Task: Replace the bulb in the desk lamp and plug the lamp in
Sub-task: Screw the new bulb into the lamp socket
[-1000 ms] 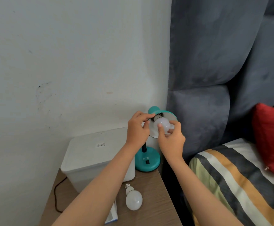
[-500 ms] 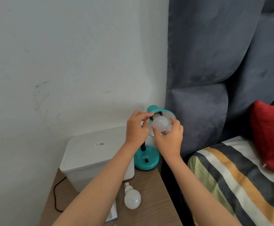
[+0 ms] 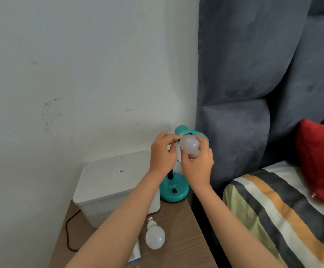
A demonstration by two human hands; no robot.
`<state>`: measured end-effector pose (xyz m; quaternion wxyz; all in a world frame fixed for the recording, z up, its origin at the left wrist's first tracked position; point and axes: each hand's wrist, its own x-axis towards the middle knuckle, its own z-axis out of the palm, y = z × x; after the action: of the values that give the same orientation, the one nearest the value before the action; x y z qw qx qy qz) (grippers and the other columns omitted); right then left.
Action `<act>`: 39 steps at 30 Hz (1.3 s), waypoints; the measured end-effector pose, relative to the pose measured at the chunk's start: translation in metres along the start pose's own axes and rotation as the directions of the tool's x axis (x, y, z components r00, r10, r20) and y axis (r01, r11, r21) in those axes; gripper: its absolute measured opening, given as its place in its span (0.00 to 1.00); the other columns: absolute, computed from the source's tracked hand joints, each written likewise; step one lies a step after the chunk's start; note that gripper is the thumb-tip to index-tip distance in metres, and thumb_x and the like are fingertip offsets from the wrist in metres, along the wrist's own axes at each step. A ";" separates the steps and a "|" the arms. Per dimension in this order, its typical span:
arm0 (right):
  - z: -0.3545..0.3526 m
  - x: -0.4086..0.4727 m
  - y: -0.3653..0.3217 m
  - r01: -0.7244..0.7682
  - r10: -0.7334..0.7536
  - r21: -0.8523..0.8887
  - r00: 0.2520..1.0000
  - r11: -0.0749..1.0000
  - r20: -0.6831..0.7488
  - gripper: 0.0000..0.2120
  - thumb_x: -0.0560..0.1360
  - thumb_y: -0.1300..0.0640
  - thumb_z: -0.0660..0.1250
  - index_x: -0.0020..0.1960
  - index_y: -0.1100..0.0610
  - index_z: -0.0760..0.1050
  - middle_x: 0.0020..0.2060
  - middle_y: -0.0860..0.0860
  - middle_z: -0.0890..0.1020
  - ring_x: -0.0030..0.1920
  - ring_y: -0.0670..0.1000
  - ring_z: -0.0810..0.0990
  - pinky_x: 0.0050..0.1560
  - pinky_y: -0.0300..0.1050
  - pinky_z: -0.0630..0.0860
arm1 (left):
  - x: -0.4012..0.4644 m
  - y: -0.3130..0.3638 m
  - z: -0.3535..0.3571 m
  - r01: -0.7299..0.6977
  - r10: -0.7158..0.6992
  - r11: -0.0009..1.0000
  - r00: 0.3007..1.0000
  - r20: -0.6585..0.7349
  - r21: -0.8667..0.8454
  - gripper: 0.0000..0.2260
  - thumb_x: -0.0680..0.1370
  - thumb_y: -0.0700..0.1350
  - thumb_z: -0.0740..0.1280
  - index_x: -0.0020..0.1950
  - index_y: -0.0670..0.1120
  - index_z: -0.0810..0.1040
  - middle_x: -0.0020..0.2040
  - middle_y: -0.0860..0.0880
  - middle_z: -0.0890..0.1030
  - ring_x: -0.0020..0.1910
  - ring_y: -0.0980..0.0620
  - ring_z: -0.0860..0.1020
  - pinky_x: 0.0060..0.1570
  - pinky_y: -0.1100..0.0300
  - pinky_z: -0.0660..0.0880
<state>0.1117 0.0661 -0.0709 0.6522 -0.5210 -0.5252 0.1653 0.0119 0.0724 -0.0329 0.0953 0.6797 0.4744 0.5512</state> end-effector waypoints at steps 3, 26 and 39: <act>-0.001 0.005 -0.001 -0.101 0.102 0.033 0.994 0.994 -0.039 0.22 0.72 0.48 0.70 0.60 0.57 0.68 0.50 0.57 0.79 0.45 0.55 0.81 0.34 0.25 0.71 | 0.001 -0.001 -0.001 0.004 -0.004 1.000 1.000 0.001 0.000 0.15 0.73 0.30 0.64 0.53 0.46 0.82 0.46 0.51 0.77 0.44 0.61 0.77 0.49 0.76 0.71; -0.006 0.004 -0.003 -0.047 0.047 -0.059 0.999 0.997 -0.002 0.22 0.72 0.52 0.72 0.62 0.56 0.71 0.48 0.56 0.79 0.43 0.50 0.78 0.36 0.21 0.70 | 0.001 0.001 0.000 0.017 -0.017 1.000 1.000 0.001 0.011 0.15 0.73 0.30 0.63 0.53 0.46 0.82 0.46 0.51 0.77 0.44 0.61 0.76 0.49 0.78 0.70; -0.009 0.002 -0.001 -0.067 0.077 -0.102 0.993 0.993 0.095 0.26 0.70 0.55 0.74 0.65 0.56 0.69 0.58 0.58 0.75 0.39 0.45 0.76 0.36 0.17 0.65 | 0.001 0.003 0.001 0.037 -0.037 0.999 0.999 -0.001 -0.009 0.16 0.74 0.30 0.63 0.53 0.46 0.82 0.46 0.50 0.77 0.45 0.62 0.76 0.49 0.78 0.70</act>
<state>0.1198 0.0622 -0.0681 0.5927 -0.5624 -0.5450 0.1881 0.0138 0.0718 -0.0307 0.1082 0.6699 0.4846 0.5520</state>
